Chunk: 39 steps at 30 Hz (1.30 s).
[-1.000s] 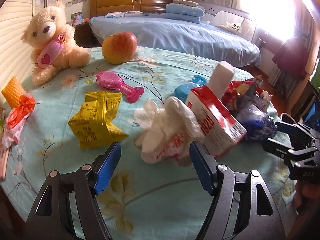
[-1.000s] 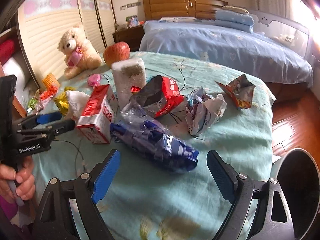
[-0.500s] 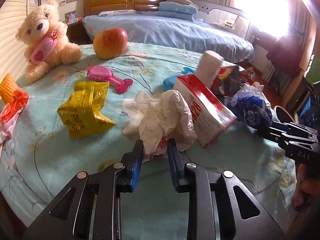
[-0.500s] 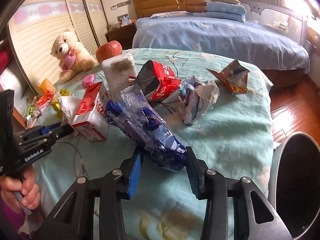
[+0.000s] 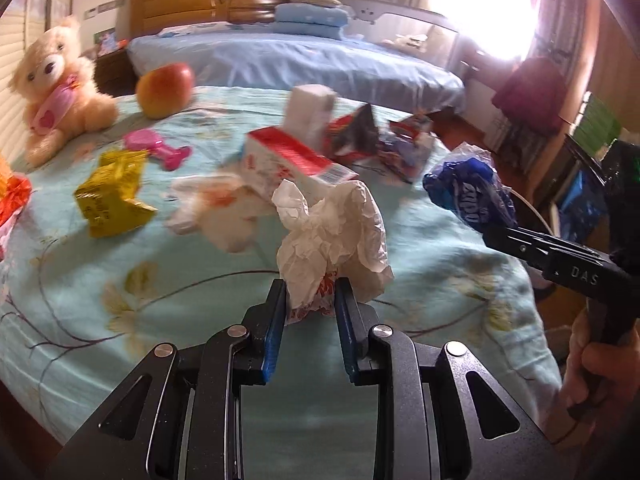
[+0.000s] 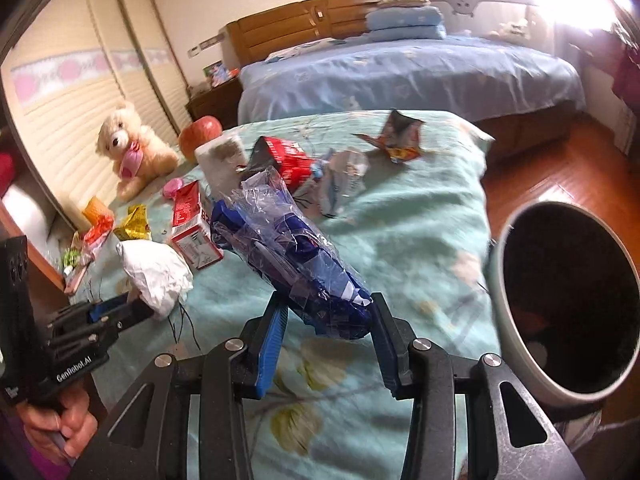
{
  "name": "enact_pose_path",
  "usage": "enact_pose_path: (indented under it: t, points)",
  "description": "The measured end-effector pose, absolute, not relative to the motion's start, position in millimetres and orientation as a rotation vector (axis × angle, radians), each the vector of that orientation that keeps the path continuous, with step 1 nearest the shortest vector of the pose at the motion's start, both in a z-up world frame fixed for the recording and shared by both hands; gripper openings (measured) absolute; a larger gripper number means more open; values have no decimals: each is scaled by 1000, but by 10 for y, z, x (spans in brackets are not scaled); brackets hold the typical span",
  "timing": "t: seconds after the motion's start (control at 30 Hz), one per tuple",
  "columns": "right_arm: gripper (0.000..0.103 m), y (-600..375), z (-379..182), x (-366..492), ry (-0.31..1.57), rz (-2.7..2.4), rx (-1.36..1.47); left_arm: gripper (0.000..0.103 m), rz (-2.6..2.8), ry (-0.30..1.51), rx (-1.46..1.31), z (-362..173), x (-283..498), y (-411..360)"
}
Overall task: Collect trash
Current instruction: 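Carry the wrapper and tissue over the bin and open both grippers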
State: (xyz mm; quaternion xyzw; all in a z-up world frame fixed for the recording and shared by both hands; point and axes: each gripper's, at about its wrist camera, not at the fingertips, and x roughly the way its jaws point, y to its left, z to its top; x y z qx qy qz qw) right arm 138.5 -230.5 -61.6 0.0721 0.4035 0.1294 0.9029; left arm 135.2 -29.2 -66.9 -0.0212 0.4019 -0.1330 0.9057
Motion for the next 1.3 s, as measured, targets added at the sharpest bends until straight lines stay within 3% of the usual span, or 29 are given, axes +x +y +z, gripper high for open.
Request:
enact_pose_path:
  t: [1.3]
  points:
    - [42, -3675, -607, 847, 789, -123, 265, 23, -568, 809, 114, -558, 1460, -1984]
